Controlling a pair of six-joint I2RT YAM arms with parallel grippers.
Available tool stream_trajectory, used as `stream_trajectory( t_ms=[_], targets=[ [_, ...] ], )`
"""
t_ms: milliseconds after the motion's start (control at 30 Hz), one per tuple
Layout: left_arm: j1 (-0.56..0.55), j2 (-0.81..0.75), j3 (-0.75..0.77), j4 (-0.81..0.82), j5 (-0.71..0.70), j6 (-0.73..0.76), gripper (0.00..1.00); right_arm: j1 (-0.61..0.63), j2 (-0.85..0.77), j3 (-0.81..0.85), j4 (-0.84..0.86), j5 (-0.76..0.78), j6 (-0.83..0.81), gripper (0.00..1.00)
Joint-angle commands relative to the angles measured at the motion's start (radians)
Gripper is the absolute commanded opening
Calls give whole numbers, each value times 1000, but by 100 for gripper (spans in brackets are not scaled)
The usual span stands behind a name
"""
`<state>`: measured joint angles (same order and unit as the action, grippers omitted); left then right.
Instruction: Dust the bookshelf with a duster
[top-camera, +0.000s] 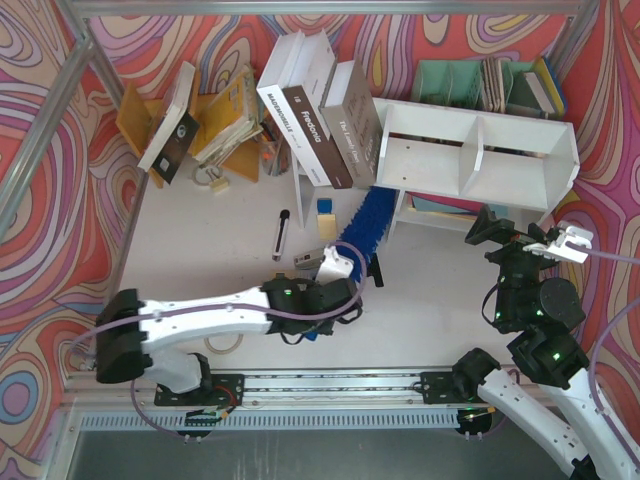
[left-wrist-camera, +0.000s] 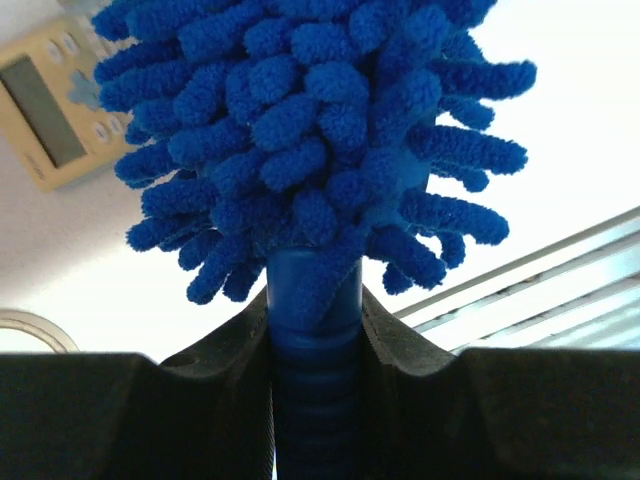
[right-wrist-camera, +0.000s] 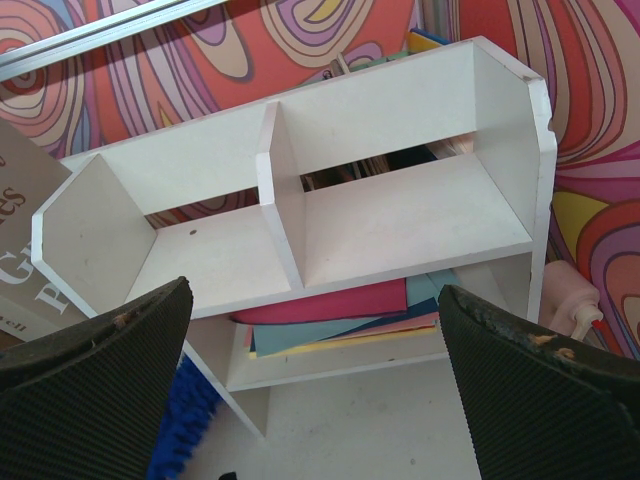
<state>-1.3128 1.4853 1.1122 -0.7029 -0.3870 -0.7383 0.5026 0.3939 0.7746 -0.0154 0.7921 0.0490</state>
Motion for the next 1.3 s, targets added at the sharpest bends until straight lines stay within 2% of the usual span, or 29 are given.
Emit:
stream_trajectory(
  t_ms=[0, 200, 533, 767, 900, 1133, 1267],
  targets=[
    [-20, -178, 27, 73, -113, 77, 0, -4, -10, 0, 11, 7, -5, 99],
    [-12, -233, -7, 89, -138, 81, 0, -4, -12, -1, 11, 6, -4, 99],
    [10, -51, -81, 138, -3, 33, 0, -4, -10, 0, 10, 6, -4, 99],
    [18, 62, -93, 155, 42, 13, 0, -4, -11, 0, 11, 8, -5, 99],
    [18, 36, -62, 128, 18, 27, 0, -4, -12, 0, 12, 9, -4, 99],
    [19, -132, -33, 128, -22, 68, 0, -4, -7, 0, 15, 8, -6, 99],
    [18, -170, -40, 139, -40, 75, 0, -4, -9, 0, 15, 9, -6, 99]
  ],
)
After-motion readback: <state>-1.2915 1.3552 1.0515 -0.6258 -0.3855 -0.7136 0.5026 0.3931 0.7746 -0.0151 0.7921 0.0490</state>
